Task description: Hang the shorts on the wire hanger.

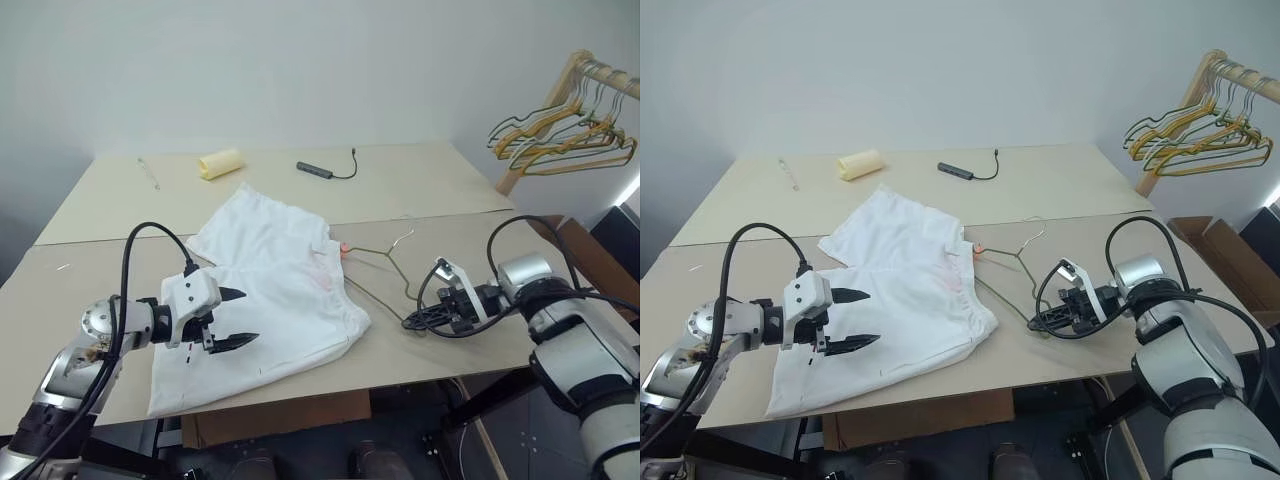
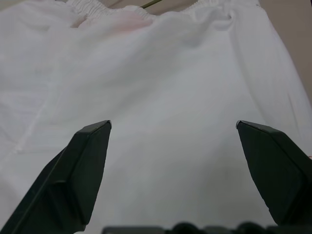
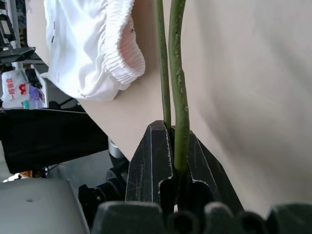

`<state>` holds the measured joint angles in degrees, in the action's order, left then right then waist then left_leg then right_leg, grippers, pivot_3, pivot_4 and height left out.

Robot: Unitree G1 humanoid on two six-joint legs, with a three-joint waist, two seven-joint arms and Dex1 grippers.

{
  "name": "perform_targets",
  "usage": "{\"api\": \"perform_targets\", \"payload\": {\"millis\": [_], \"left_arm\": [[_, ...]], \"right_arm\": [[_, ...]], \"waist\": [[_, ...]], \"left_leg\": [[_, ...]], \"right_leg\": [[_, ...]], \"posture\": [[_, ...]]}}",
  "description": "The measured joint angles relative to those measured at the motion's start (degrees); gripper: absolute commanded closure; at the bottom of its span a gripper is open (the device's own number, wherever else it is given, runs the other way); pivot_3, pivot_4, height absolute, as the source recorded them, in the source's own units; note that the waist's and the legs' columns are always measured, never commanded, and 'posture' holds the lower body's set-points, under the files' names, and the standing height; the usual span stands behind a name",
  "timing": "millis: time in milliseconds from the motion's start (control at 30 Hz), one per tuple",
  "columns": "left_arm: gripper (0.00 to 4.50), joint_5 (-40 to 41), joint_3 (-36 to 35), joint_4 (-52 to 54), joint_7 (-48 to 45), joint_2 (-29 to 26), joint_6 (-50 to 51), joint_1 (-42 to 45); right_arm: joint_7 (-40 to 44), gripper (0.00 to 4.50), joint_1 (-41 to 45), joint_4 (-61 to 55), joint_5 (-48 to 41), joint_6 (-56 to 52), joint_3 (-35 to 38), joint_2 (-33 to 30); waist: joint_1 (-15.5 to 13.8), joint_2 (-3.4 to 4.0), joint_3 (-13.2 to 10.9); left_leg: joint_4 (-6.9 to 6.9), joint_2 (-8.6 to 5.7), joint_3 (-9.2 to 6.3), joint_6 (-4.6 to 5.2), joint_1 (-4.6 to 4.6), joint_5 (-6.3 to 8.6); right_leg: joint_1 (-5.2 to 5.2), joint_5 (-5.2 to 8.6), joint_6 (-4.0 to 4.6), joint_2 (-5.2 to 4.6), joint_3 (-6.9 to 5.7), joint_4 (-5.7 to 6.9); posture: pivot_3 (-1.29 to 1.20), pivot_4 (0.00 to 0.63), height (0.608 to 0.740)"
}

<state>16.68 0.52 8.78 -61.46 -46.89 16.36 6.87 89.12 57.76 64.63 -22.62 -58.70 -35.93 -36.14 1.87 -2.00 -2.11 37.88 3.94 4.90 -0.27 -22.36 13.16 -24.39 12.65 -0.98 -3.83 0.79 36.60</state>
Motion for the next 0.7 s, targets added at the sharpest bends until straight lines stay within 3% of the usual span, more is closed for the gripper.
{"api": "perform_targets", "payload": {"millis": [233, 467, 700], "left_arm": [[0.05, 0.01, -0.14, 0.89, 0.63, -0.01, 0.04, -1.02], [0.05, -0.21, -0.10, 1.03, 0.84, 0.00, 0.06, -0.77], [0.05, -0.84, -0.09, 0.99, 0.86, 0.00, 0.01, -0.76]], "right_arm": [[0.04, 4.50, -0.07, -3.74, -5.02, 1.33, -4.84, -2.34], [0.13, 4.50, 4.79, 6.25, -1.08, 0.20, 0.10, 3.15], [0.14, 4.50, 3.47, -0.57, -6.47, 0.39, -4.11, 1.24]], "waist": [[-0.84, 0.04, -0.02], [-1.06, 0.05, -0.02], [-1.28, 0.07, -0.04]], "left_leg": [[0.01, 0.02, -0.01, 0.00, 0.07, 0.00], [0.02, 0.03, -0.03, -0.01, 0.06, 0.00], [0.02, 0.02, -0.02, -0.01, -0.01, 0.00]], "right_leg": [[-0.06, 0.06, 0.09, 0.03, 0.00, 0.19], [-0.12, 0.08, 0.13, 0.09, 0.03, 0.30], [-0.15, 0.09, 0.12, 0.06, 0.03, 0.27]], "posture": [[0.07, 0.000, 0.740], [0.07, 0.000, 0.740], [0.07, 0.000, 0.740]]}}
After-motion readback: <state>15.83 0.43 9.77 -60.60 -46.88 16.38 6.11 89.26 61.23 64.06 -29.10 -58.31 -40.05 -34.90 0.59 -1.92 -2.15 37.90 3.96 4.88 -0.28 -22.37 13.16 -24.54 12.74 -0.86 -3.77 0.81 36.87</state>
